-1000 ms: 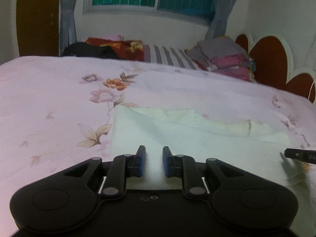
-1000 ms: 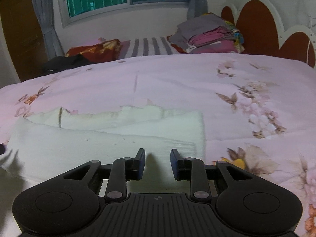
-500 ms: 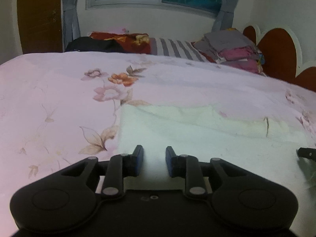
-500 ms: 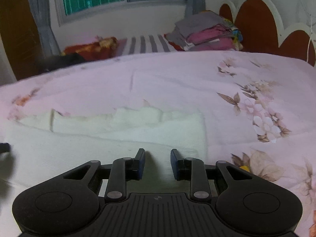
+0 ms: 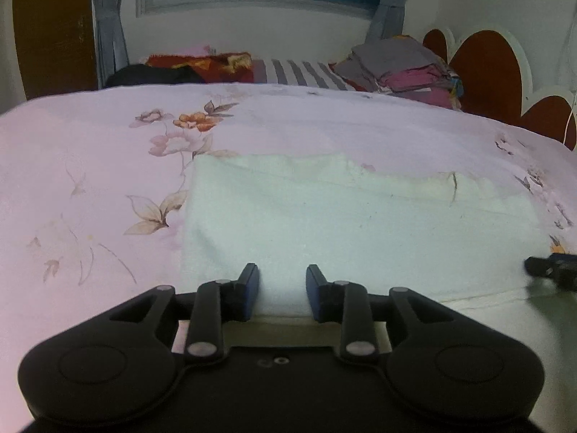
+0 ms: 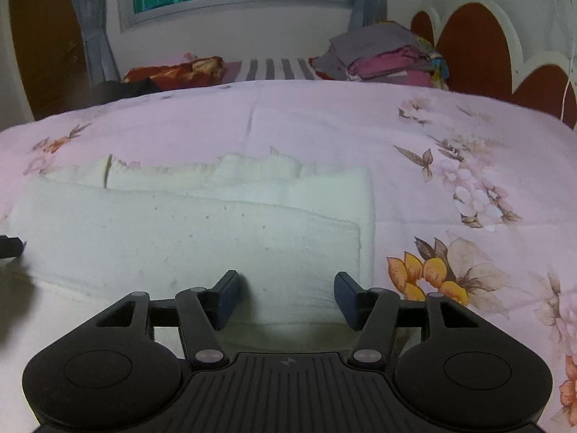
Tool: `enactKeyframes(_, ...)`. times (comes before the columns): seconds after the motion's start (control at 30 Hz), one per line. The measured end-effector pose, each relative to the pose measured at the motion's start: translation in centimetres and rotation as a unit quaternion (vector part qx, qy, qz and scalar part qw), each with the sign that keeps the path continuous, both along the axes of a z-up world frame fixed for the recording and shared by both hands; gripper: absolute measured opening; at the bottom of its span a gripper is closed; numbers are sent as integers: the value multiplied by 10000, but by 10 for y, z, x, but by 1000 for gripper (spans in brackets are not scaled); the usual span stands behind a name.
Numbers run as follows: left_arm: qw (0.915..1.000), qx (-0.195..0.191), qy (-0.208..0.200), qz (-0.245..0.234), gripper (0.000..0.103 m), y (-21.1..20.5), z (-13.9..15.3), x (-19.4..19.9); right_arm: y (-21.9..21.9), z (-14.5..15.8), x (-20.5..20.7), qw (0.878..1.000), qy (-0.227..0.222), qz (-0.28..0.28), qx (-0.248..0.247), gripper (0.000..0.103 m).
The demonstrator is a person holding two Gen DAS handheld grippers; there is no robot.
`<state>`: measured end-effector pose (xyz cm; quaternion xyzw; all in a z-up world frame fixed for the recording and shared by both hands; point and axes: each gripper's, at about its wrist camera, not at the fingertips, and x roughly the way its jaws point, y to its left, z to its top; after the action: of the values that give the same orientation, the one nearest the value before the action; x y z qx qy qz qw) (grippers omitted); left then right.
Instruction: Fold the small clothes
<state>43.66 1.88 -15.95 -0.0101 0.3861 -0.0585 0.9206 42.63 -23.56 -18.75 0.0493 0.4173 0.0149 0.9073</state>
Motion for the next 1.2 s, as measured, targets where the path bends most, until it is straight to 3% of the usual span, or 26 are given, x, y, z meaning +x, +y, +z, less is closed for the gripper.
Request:
enactKeyframes(0.1, 9999, -26, 69, 89, 28, -1, 5, 0, -7, 10, -7, 9997, -84, -109, 184, 57)
enactKeyframes(0.2, 9998, -25, 107, 163, 28, -4, 8, -5, -9, 0, -9, 9999, 158, -45, -15, 57)
enactKeyframes(0.3, 9997, -23, 134, 215, 28, -9, 13, -15, -19, 7, -18, 9997, 67, -91, 223, 57)
enactKeyframes(0.7, 9990, -93, 240, 370, 33, -29, 33, -56, -11, 29, -56, 9957, -17, 548, 751, 57)
enactKeyframes(0.73, 9989, -84, 258, 385, 36, -30, 34, -60, -9, 30, -59, 9952, -26, 591, 778, 57)
enactKeyframes(0.8, 9989, -107, 265, 380, 54, -30, 37, -69, -7, 32, -64, 9944, -27, 673, 809, 57)
enactKeyframes(0.83, 9989, -114, 242, 382, 69, -30, 39, -74, -6, 33, -68, 9941, -38, 691, 832, 57)
enactKeyframes(1.2, 9996, -99, 232, -88, 71, -26, 44, -132, 1, 54, -140, 9967, -144, 343, 722, 57)
